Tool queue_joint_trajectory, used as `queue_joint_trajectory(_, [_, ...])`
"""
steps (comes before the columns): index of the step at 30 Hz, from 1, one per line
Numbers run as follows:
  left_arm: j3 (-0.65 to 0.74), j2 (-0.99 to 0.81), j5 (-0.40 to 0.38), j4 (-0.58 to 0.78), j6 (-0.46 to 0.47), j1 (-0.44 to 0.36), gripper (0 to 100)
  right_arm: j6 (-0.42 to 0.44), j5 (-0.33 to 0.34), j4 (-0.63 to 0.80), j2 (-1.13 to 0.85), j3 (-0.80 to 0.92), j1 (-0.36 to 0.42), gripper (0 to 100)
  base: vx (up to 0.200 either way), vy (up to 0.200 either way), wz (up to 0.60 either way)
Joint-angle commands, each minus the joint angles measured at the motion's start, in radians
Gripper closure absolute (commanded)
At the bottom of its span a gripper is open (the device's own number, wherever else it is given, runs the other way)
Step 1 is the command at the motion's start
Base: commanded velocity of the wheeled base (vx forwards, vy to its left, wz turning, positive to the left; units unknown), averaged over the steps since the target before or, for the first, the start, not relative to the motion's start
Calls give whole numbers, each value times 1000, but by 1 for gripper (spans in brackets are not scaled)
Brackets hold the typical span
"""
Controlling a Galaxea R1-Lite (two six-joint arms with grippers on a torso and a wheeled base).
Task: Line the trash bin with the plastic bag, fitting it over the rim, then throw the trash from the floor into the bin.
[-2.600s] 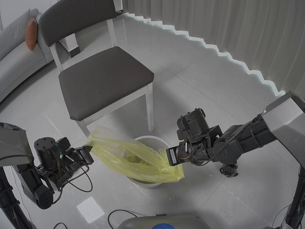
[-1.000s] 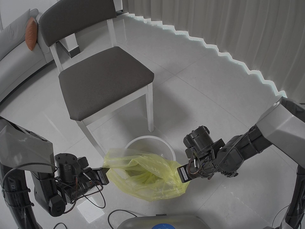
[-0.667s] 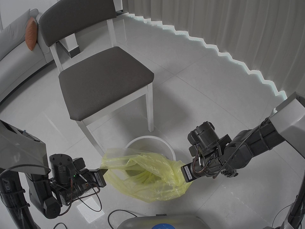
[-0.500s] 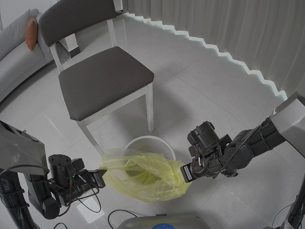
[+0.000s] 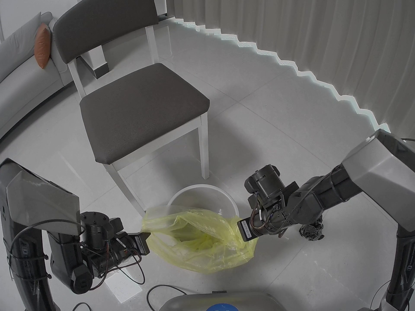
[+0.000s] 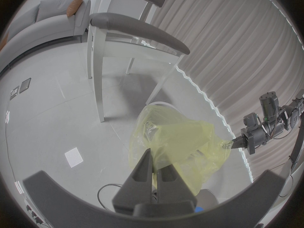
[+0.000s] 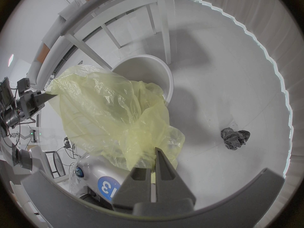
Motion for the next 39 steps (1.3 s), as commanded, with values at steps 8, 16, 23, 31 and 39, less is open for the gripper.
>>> queue_joint_trajectory(8, [-153,159,14,-13,-16,112,100,10,1,28,207,-255,-93,100,0,0,0])
queue_joint_trajectory(16, [-152,165,3,-13,-14,146,100,13,-2,30,198,-243,-119,100,0,0,0])
queue_joint_trajectory(23, [-144,177,3,-13,-12,132,100,12,-10,25,164,-161,-118,100,0,0,0])
queue_joint_trajectory(31, [-119,188,3,-14,-12,66,100,12,-14,11,147,-83,-78,100,0,0,0])
queue_joint_trajectory(39, [-159,217,7,-14,-12,92,100,3,-13,-22,155,-101,-98,100,0,0,0])
